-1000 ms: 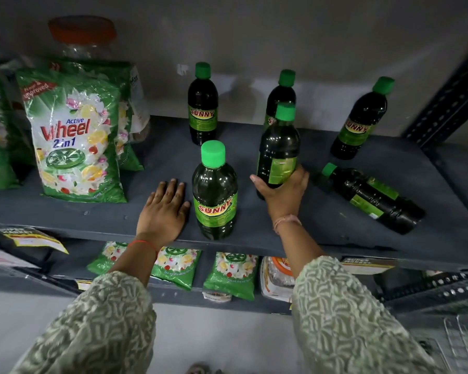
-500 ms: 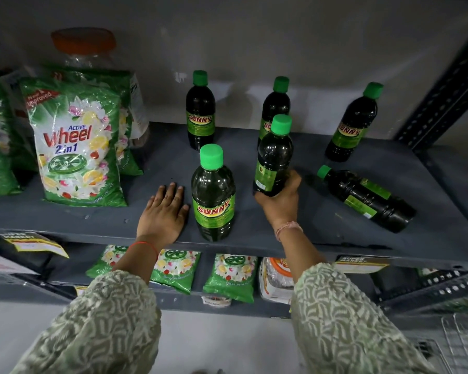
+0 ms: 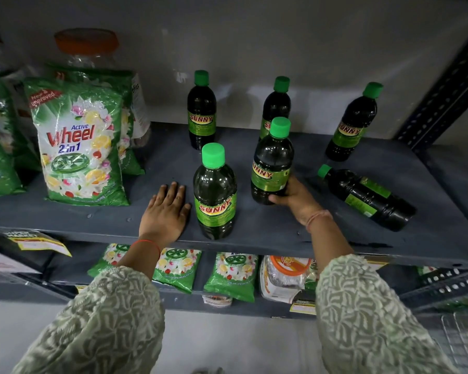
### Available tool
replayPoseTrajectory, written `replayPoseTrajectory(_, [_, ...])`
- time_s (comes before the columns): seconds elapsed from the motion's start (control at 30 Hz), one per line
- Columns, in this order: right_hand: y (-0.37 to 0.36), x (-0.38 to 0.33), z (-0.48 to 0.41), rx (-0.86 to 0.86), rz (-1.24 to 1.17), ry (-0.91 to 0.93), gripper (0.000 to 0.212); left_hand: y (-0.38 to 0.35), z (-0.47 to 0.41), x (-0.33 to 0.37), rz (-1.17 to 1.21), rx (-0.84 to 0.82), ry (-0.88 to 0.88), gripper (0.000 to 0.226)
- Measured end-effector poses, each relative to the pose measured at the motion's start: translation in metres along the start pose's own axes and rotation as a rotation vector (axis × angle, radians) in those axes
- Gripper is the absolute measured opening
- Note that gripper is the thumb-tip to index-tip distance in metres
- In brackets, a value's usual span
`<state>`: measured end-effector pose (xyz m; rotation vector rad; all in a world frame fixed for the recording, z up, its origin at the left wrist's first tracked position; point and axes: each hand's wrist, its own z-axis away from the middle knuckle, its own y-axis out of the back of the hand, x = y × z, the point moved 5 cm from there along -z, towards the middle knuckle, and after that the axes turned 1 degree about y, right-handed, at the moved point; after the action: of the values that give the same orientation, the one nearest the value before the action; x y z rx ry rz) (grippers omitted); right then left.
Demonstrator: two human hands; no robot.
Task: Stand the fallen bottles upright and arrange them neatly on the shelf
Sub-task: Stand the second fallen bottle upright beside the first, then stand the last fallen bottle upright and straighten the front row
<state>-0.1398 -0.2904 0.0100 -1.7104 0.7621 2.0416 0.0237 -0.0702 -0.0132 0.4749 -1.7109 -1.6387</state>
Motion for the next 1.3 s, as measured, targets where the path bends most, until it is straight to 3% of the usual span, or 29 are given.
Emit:
replayPoseTrajectory(0.1, [0.002, -0.001, 0.0, -0.074, -0.023, -0.04, 0.113, 0.002, 0.001, 0.0, 0.004, 0.005, 0.004, 0.054])
replayPoseTrajectory(0.17, [-0.004, 0.002, 0.002, 0.089, 0.006, 0.005, 0.126, 0.002, 0.0, 0.001, 0.008, 0.003, 0.007, 0.054])
replayPoseTrajectory(0.23, [-0.011, 0.002, 0.006, 0.307, 0.081, 0.098, 0.118, 0.001, 0.001, 0.001, 0.004, -0.005, 0.005, 0.054])
replayPoseTrajectory(0.3, [-0.015, -0.003, 0.014, 0.448, 0.095, 0.152, 0.087, 0.001, 0.0, 0.001, -0.001, -0.009, 0.001, 0.055])
replayPoseTrajectory(0.43, [-0.017, -0.006, 0.021, 0.48, 0.213, 0.139, 0.063, 0.001, 0.0, 0.001, -0.002, -0.015, 0.002, 0.055])
replayPoseTrajectory(1.07, [-0.029, 0.009, 0.095, 0.323, 0.285, 0.14, 0.053, -0.001, 0.031, 0.015, 0.035, 0.014, -0.011, 0.051])
replayPoseTrajectory(1.13, [-0.029, 0.007, 0.097, 0.3, 0.281, 0.143, 0.057, -0.002, 0.032, 0.016, 0.041, 0.02, -0.009, 0.051])
replayPoseTrajectory(1.23, [-0.029, 0.008, 0.104, 0.238, 0.213, 0.157, 0.083, -0.003, 0.032, 0.015, 0.046, 0.019, -0.009, 0.051])
replayPoseTrajectory(1.3, [-0.023, 0.007, 0.109, 0.296, 0.275, 0.207, 0.088, -0.003, 0.03, 0.014, 0.049, 0.016, -0.004, 0.051])
